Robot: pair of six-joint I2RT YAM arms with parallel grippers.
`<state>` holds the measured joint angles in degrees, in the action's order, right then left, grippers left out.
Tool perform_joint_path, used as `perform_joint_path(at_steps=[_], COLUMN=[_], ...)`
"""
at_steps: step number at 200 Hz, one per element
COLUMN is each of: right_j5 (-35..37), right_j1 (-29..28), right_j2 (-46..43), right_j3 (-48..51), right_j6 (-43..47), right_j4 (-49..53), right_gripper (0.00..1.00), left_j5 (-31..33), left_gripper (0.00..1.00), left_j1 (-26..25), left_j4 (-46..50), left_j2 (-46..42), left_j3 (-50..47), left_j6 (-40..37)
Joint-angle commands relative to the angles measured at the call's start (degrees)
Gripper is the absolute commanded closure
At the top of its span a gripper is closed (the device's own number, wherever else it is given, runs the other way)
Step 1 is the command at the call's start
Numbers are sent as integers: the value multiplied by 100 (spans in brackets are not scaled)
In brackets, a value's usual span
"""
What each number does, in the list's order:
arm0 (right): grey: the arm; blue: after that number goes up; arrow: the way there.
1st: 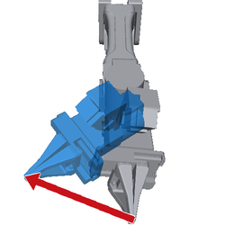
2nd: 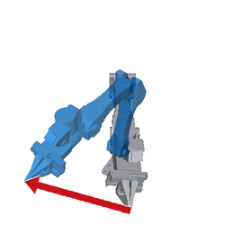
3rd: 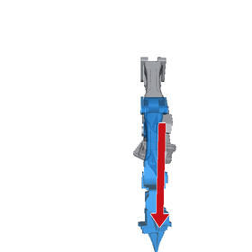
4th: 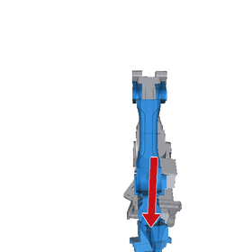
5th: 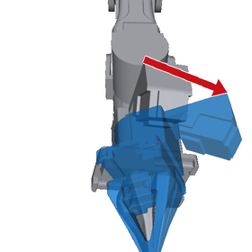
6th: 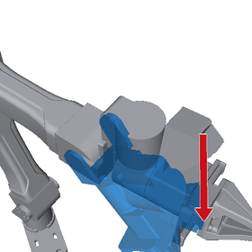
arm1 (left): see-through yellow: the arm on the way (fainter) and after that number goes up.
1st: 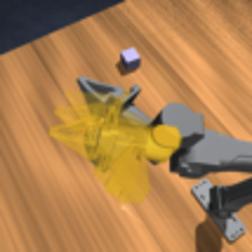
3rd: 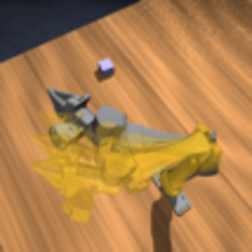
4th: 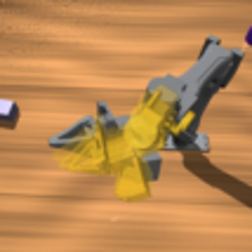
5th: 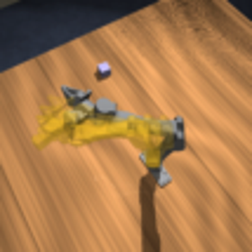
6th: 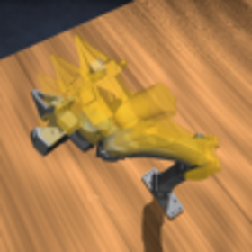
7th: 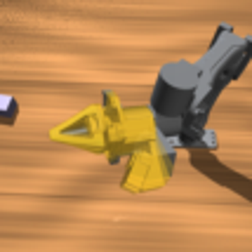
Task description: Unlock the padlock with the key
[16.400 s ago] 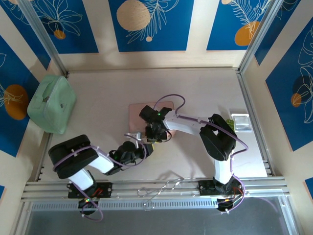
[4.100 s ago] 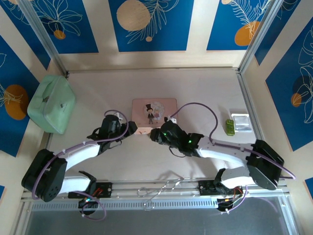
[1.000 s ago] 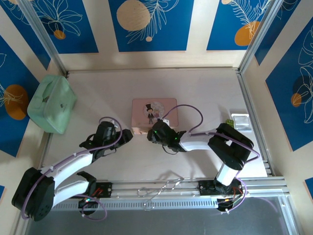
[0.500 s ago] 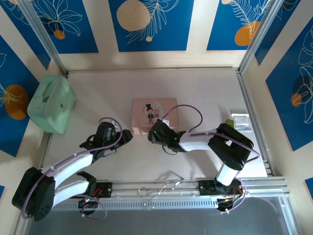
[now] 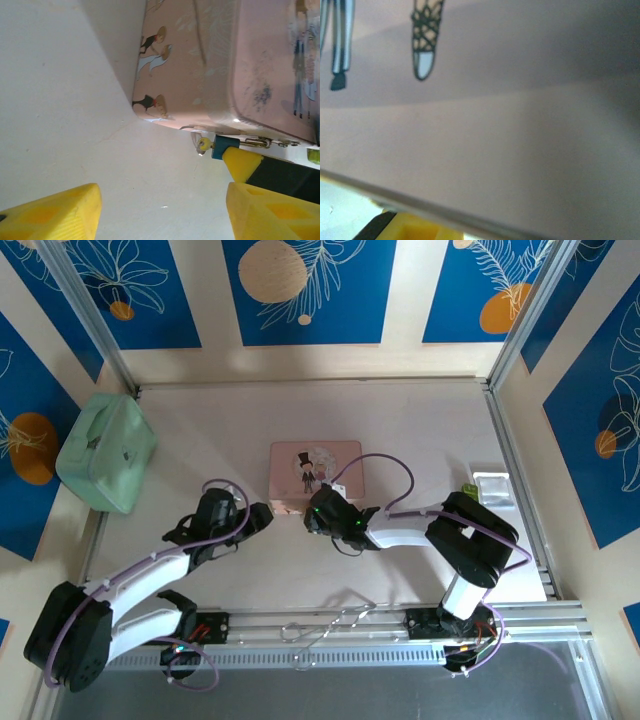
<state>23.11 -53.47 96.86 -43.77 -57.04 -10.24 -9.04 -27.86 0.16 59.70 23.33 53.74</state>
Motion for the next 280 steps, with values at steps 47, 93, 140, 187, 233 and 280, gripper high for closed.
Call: perform_joint_path(at_steps=[47, 93, 140, 187, 233, 280], right_j5=[-79, -92, -123, -122, -149, -262], right_j1=[-45, -5, 12, -2, -15, -31], right_j2=[39, 53, 91, 86, 10, -115], right_j3=[-35, -32, -43, -73, -111, -154], right_j6=[-133, -144, -146, -147, -132, -53], right_j4=[465, 453, 464, 518, 657, 855], right_gripper=[66, 65, 74, 83, 95, 100], left_j5=[151, 8, -1, -1, 68, 100], left_gripper=[32, 37, 40, 41, 42, 44], left_j1=[184, 272, 281, 290, 298, 307], left_j4=[18, -187, -184, -193, -80, -11], left_j2=[739, 1268, 1404, 1455, 1548, 1654], left_j3=[918, 1103, 1006, 910, 867, 845], left_j6=[-451, -451, -420, -416, -398, -382])
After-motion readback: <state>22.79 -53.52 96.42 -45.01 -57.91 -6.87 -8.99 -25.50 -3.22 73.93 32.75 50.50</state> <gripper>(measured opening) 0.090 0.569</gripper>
